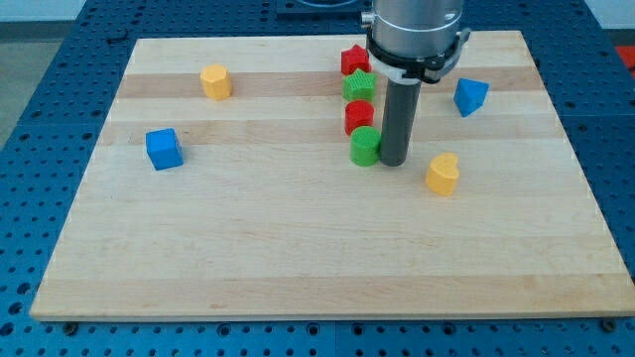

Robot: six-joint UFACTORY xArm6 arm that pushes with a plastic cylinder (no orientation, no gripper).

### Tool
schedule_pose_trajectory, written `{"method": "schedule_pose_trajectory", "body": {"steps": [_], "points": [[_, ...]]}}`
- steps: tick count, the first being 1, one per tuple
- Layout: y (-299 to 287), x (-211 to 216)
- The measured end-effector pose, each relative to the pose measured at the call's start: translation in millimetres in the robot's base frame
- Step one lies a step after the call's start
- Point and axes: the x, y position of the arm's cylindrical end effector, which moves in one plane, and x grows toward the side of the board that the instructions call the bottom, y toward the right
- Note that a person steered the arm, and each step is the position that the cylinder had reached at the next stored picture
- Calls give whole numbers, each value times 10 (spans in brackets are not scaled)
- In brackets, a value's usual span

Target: Nudge the green circle slightly left

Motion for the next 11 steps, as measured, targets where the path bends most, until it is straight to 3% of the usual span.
{"method": "schedule_pose_trajectory", "body": {"steps": [6, 11], "points": [[357, -115], [272, -309]]}}
